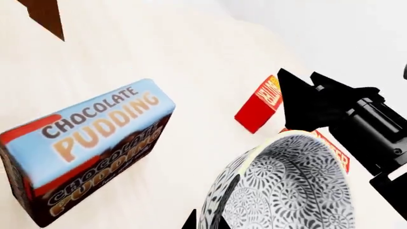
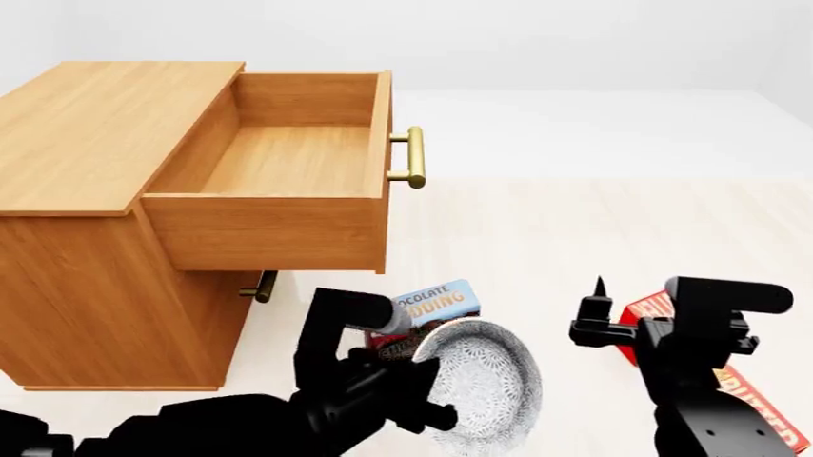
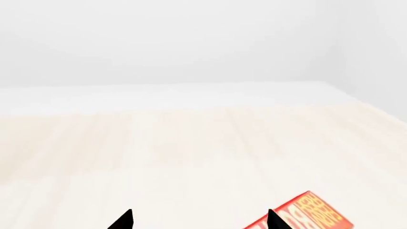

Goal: Put the bowl in the top drawer of the cabinet.

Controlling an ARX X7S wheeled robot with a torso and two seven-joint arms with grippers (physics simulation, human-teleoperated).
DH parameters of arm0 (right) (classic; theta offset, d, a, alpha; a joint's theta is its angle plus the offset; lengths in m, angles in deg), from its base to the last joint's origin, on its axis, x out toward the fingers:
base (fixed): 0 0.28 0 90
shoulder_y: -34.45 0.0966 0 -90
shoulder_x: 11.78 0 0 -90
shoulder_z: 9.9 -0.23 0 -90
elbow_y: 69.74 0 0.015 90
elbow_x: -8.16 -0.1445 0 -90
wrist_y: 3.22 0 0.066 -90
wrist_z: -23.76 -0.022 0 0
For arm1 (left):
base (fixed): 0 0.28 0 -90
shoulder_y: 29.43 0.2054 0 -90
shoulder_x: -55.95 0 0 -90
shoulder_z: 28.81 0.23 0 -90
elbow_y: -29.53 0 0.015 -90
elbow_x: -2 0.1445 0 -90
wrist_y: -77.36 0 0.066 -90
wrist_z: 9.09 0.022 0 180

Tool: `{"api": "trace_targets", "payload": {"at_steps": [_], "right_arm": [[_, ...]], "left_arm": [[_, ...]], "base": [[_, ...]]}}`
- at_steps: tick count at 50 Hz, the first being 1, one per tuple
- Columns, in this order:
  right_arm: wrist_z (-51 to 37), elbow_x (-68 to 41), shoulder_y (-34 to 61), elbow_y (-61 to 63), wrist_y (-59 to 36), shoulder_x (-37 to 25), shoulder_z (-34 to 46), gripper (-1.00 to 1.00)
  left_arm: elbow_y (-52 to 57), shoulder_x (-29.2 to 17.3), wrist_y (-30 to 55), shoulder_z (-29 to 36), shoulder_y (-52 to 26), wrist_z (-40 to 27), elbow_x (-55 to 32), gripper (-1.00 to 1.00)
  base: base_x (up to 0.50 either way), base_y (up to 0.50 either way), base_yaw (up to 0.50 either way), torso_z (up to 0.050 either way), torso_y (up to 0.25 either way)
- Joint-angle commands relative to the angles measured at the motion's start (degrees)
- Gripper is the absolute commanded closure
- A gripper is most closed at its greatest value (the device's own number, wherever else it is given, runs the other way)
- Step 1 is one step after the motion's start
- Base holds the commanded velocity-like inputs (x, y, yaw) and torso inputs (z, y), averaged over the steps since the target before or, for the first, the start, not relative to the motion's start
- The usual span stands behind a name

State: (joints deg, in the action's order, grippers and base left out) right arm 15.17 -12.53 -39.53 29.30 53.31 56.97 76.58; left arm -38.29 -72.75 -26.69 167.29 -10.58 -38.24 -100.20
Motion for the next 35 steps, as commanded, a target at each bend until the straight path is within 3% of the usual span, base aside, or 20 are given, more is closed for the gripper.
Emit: {"api": "trace_targets", "payload": {"at_steps": [1, 18, 35], "right_arm": [[-0.4, 0.2, 0.6, 0.0, -0.3, 0.3, 1.0, -1.00], [-0.6, 0.7, 0.8, -0.7, 0.4, 0.7, 2.2, -1.00], [0.4, 1.1, 0.2, -3.4, 2.6, 1.0, 3.3, -1.00]], "left_arm": [[6.7, -8.3, -2.3, -3.7, -2.3, 1.5, -1.4, 1.00], [15.0, -17.1, -5.3, -7.3, -4.1, 1.6, -2.8, 1.00], [15.8, -19.4, -4.0, -12.9, -11.1, 2.7, -13.1, 1.00]], "base": [[0.00, 0.00, 0.00, 0.000, 0.000], [0.00, 0.00, 0.00, 0.000, 0.000], [0.00, 0.00, 0.00, 0.000, 0.000]]}}
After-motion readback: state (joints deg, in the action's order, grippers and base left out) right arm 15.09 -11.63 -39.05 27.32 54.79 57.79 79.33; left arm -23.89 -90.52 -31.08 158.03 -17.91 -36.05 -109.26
